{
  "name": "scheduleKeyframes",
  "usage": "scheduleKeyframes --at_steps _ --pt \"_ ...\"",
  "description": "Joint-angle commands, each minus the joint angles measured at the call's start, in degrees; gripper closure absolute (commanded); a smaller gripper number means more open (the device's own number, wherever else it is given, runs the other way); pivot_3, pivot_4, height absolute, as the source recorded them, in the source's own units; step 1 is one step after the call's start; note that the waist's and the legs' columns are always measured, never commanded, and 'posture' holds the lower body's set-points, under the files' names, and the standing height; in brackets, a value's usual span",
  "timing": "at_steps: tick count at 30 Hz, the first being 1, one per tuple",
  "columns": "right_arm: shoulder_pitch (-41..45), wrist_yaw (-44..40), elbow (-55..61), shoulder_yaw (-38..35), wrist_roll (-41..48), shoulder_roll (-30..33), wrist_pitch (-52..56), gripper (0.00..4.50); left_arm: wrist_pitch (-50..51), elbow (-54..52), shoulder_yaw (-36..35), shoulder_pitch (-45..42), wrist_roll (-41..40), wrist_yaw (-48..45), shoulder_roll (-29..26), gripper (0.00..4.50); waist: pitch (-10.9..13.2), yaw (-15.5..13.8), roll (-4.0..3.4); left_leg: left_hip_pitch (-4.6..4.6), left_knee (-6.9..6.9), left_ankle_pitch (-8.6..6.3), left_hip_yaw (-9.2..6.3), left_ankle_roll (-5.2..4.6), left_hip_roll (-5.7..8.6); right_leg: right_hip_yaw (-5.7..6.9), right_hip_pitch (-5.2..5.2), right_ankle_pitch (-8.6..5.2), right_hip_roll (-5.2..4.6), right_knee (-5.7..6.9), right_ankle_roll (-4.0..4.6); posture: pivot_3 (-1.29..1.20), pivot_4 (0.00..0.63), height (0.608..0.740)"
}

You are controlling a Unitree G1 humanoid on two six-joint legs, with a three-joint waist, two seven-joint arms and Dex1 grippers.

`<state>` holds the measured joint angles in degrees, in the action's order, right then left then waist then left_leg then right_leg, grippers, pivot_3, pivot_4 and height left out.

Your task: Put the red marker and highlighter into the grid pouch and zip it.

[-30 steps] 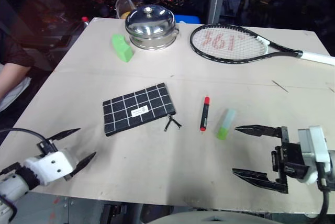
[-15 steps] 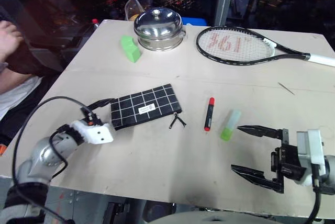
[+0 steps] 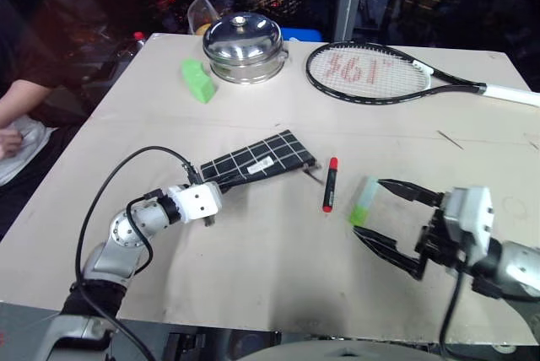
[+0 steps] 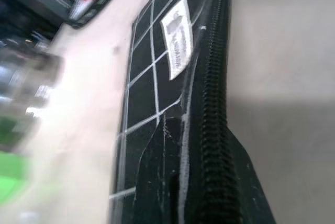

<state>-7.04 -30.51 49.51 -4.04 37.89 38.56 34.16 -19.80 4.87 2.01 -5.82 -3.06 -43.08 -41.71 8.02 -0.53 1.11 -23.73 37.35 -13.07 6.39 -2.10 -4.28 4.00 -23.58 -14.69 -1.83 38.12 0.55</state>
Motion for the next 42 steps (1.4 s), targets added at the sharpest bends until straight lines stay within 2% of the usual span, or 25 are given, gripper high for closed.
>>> scheduleKeyframes --at_steps 1,8,12,17,19,21,22,25,27,28,36,42 --pt "12.4 9.8 -9.2 4.2 5.1 -7.2 13.1 0.0 14.2 -11.3 -1.1 1.4 -7.3 -0.8 0.6 4.47 0.0 0.4 0.03 0.01 0.0 0.0 -0.01 0.0 0.0 -0.02 0.0 0.0 0.03 0.01 0.0 0.0 0.15 0.74" --pt "25.1 18.7 -23.5 3.3 8.8 -17.9 28.1 0.0 24.9 -19.5 0.3 2.2 -6.1 1.4 2.9 4.47 0.0 0.2 0.0 -0.06 -0.03 0.0 0.01 0.0 0.07 -0.12 -0.05 0.09 0.09 0.09 0.16 0.0 0.15 0.74" --pt "30.4 20.0 -28.4 2.5 9.7 -23.2 30.2 0.0 26.7 -21.9 0.3 3.4 -5.7 2.1 3.9 4.47 0.0 0.3 -0.02 -0.05 -0.04 0.0 0.03 0.0 0.06 -0.14 -0.05 0.1 0.08 0.1 0.16 0.0 0.15 0.74" --pt "34.4 19.5 -33.0 3.6 6.7 -25.6 29.3 0.0 26.0 -22.2 0.4 3.5 -5.1 1.4 4.1 4.47 0.0 0.6 -0.03 -0.03 -0.03 0.0 0.0 0.0 0.06 -0.13 -0.07 0.09 0.07 0.18 0.16 0.0 0.15 0.74" --pt "35.4 18.2 -34.3 3.7 6.2 -25.7 29.0 0.54 25.3 -22.5 0.9 3.5 -4.7 1.3 4.2 4.5 0.0 0.8 -0.03 -0.03 -0.03 0.0 0.02 0.0 0.06 -0.14 -0.07 0.1 0.07 0.18 0.16 0.0 0.15 0.74" --pt "36.0 16.4 -34.9 4.5 5.6 -24.8 28.9 1.32 25.1 -22.8 0.8 3.4 -4.5 1.3 4.3 4.5 0.0 0.9 -0.03 -0.04 -0.03 0.0 0.01 0.0 0.06 -0.13 -0.07 0.1 0.07 0.18 0.16 0.0 0.15 0.74" --pt "36.2 15.8 -35.0 4.7 5.2 -24.5 28.8 1.91 25.1 -22.8 0.8 3.3 -4.4 1.3 4.4 4.5 0.0 0.9 -0.04 -0.04 -0.03 0.0 0.0 0.0 0.06 -0.13 -0.08 0.1 0.07 0.18 0.16 0.0 0.15 0.74" --pt "36.2 14.9 -35.0 4.3 4.9 -24.4 28.8 3.09 25.2 -23.1 0.1 4.0 -5.1 1.1 4.4 4.5 0.0 1.2 -0.03 -0.04 -0.04 0.0 0.0 0.0 0.06 -0.13 -0.08 0.1 0.07 0.18 0.16 0.0 0.15 0.74" --pt "35.9 14.0 -34.6 4.3 4.9 -24.1 28.7 4.09 25.5 -23.4 -0.5 4.4 -5.7 1.0 4.5 4.5 0.0 1.2 -0.03 -0.04 -0.04 0.0 0.0 0.0 0.06 -0.13 -0.08 0.1 0.07 0.18 0.16 0.0 0.15 0.74" --pt "35.6 13.6 -34.4 4.2 4.9 -23.8 28.6 4.39 25.7 -23.5 -0.8 4.5 -6.0 1.0 4.6 4.5 0.0 1.2 -0.04 -0.04 -0.04 -0.01 0.0 0.0 0.06 -0.13 -0.08 0.1 0.07 0.18 0.16 0.0 0.15 0.74" --pt "33.8 9.3 -32.9 4.7 4.7 -21.4 27.7 4.39 27.0 -23.6 -2.2 4.2 -8.2 0.1 4.5 4.5 0.0 1.2 -0.05 -0.04 -0.05 -0.01 0.01 0.0 0.05 -0.13 -0.09 0.09 0.06 0.18 0.16 0.0 0.15 0.74" --pt "31.2 -0.4 -30.9 5.4 7.5 -16.2 27.1 4.39 30.8 -24.2 -2.8 3.1 -10.7 -0.3 5.2 4.5 0.0 1.1 -0.06 -0.05 -0.05 -0.01 0.0 0.0 0.06 -0.13 -0.09 0.09 0.05 0.17 0.15 0.0 0.15 0.74"
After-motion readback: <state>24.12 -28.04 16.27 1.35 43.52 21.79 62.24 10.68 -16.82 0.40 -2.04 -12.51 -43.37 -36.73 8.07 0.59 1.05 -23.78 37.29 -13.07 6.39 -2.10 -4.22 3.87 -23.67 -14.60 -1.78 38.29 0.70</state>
